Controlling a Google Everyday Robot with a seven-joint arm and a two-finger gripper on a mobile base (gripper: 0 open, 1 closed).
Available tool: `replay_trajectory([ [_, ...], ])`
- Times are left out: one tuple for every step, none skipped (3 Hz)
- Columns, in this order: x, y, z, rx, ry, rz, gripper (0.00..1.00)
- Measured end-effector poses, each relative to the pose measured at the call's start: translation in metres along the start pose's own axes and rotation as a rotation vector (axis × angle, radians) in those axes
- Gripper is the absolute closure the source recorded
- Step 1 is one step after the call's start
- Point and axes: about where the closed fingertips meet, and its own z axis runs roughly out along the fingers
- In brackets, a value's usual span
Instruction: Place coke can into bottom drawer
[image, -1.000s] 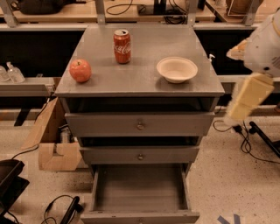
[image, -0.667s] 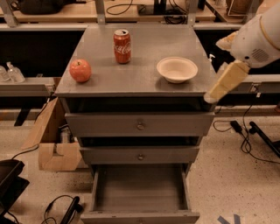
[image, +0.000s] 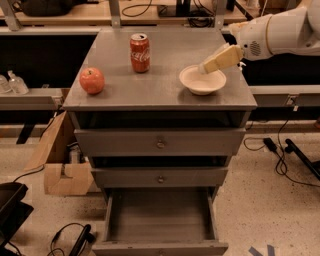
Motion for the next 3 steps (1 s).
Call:
replay_trajectory([
  [0.000,-0.003,0.004,0.008,-0.009,0.005,0.00],
  [-0.011,0.000,0.022,0.002,-0.112,0.042,0.00],
  [-0.031,-0.013,0.068,-0.014,-0.260,0.073,0.00],
])
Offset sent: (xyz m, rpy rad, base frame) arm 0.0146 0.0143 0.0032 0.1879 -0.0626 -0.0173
